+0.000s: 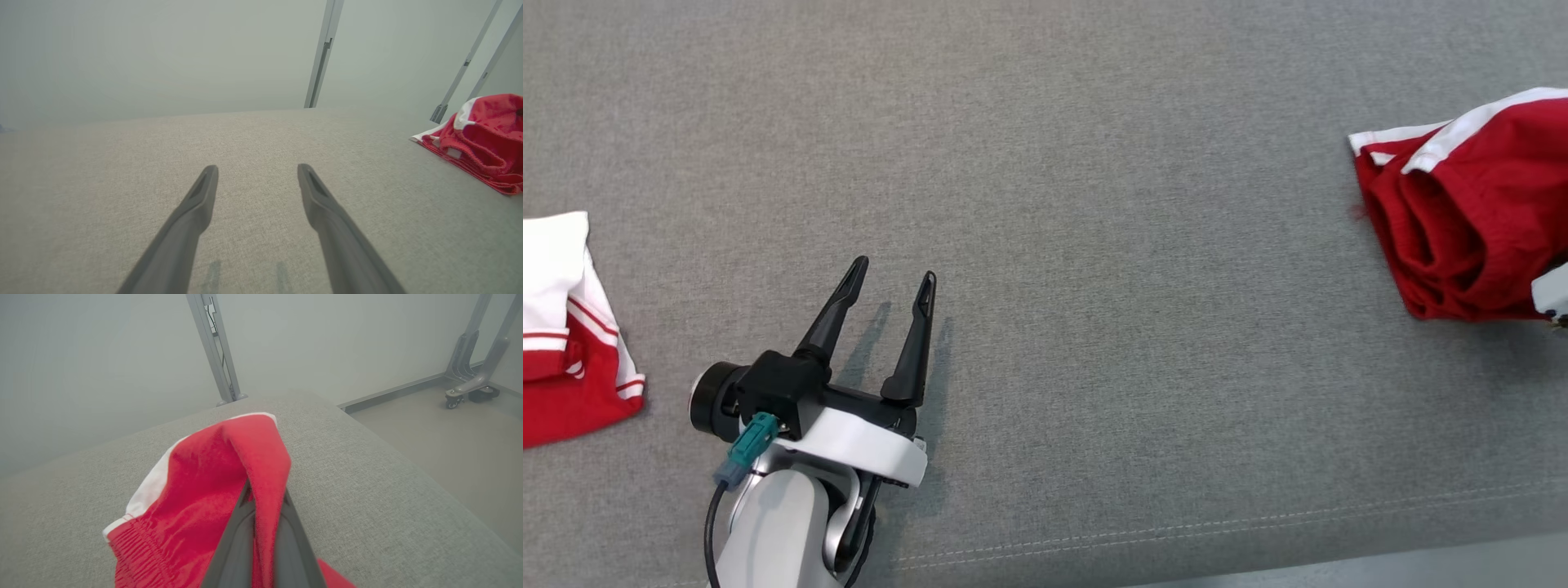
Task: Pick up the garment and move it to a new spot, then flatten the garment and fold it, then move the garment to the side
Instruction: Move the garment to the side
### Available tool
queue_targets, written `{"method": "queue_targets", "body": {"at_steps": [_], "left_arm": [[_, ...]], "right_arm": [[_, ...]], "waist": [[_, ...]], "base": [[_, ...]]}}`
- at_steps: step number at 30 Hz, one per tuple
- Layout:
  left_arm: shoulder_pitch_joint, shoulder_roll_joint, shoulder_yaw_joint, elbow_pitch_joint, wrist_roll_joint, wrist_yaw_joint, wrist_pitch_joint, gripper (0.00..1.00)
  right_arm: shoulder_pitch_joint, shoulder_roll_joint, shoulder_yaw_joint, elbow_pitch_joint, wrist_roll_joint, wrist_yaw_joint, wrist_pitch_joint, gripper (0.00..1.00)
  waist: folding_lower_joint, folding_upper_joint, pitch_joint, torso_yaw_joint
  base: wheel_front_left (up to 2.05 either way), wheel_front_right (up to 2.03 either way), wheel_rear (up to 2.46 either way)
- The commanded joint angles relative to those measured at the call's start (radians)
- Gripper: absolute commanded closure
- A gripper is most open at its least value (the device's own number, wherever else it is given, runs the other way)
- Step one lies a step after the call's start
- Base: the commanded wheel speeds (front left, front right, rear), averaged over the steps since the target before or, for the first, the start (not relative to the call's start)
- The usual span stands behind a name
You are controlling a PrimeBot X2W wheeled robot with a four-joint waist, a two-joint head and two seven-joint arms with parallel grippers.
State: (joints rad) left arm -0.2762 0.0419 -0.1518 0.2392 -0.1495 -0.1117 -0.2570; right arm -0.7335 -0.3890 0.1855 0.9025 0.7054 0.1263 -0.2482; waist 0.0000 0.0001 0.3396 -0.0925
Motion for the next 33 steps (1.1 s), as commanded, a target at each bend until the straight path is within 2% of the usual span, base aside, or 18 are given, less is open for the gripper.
{"method": "queue_targets", "body": {"at_steps": [1, 7, 8, 9, 10, 16, 20, 27, 33], "left_arm": [[-0.031, 0.008, 0.022, -0.029, 0.009, -0.007, -0.005, 0.00], [-0.043, 0.008, 0.018, -0.031, 0.017, -0.011, -0.005, 0.00], [-0.044, 0.008, 0.018, -0.031, 0.018, -0.012, -0.005, 0.00], [-0.045, 0.008, 0.018, -0.030, 0.020, -0.012, -0.005, 0.00], [-0.046, 0.008, 0.017, -0.030, 0.021, -0.013, -0.005, 0.00], [-0.047, 0.008, 0.015, -0.028, 0.017, -0.013, -0.005, 0.00], [-0.038, 0.008, 0.014, -0.022, 0.006, -0.008, -0.005, 0.00], [-0.010, 0.008, 0.019, -0.005, -0.012, 0.008, -0.005, 0.00], [0.015, 0.008, 0.029, 0.009, -0.015, 0.018, -0.005, 0.00]], "right_arm": [[-0.023, -0.025, -0.021, 0.010, -0.034, 0.004, -0.013, 1.00], [-0.098, -0.045, -0.137, 0.102, -0.170, 0.004, -0.013, 1.00], [-0.109, -0.048, -0.161, 0.115, -0.190, 0.004, -0.013, 0.95], [-0.119, -0.052, -0.190, 0.121, -0.213, 0.004, -0.013, 0.52], [-0.127, -0.056, -0.215, 0.119, -0.244, 0.004, -0.013, 0.00], [-0.097, -0.034, -0.344, 0.056, -0.410, 0.004, -0.013, 0.00], [-0.041, 0.010, -0.404, -0.046, -0.488, 0.004, -0.013, 0.00], [0.122, 0.126, -0.413, -0.277, -0.545, 0.004, -0.014, 0.00], [0.214, 0.178, -0.396, -0.372, -0.549, 0.004, -0.014, 0.00]], "waist": [[0.0000, -0.0001, 0.026, 0.027], [0.0000, -0.0001, 0.058, 0.063], [0.0000, -0.0001, 0.060, 0.066], [0.0000, -0.0001, 0.061, 0.068], [0.0000, -0.0001, 0.062, 0.070], [0.0000, -0.0001, 0.039, 0.071], [0.0000, -0.0001, 0.008, 0.062], [0.0000, -0.0001, -0.073, 0.054], [0.0000, -0.0001, -0.122, 0.062]], "base": [[0.00, 0.00, 0.00], [0.00, 0.00, 0.00], [0.00, 0.00, 0.00], [0.00, 0.00, 0.00], [0.00, 0.00, 0.00], [0.00, 0.00, 0.00], [0.00, 0.00, 0.00], [0.00, 0.00, 0.00], [0.00, 0.00, 0.00]]}}
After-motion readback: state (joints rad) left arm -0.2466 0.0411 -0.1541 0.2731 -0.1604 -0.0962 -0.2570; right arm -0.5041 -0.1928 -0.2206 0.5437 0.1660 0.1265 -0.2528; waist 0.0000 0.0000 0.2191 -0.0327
